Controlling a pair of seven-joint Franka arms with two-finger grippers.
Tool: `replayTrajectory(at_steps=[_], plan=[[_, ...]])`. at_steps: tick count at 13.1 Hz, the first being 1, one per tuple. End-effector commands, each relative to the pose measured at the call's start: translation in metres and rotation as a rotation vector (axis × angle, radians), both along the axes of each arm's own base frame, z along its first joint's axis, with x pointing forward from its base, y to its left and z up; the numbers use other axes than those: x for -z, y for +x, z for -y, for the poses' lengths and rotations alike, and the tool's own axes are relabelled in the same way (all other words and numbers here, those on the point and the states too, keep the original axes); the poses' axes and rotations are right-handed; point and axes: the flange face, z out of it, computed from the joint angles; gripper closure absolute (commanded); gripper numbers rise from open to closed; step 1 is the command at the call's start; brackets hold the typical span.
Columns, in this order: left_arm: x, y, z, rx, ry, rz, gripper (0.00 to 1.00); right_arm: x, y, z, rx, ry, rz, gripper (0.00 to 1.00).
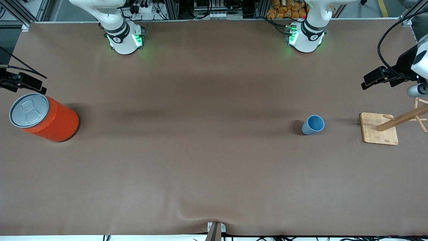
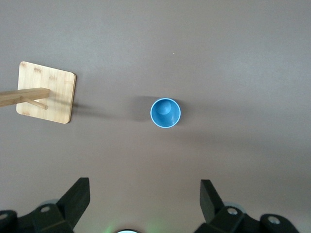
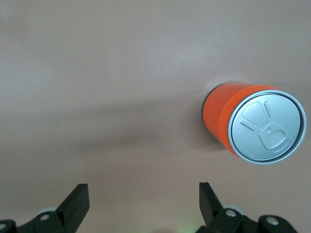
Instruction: Flip cup
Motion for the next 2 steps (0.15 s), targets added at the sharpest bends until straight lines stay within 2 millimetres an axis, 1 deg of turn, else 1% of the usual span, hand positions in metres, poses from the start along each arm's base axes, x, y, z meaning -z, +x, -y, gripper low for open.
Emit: replayTrajectory(at_steps=[1,2], plan=[[-0.0025,-0.0003,-0.0025,0.004,0.029,-0.016,0.00,-0.0052,-0.0002,0.0013,-0.004,0.015,0.004,0.00],[-0.0024,-0.0005,-0.0025,0.003,0.029,-0.018,0.00,-0.0052,-0.0002,0.0013,-0.004,0.015,0.004,0.00]])
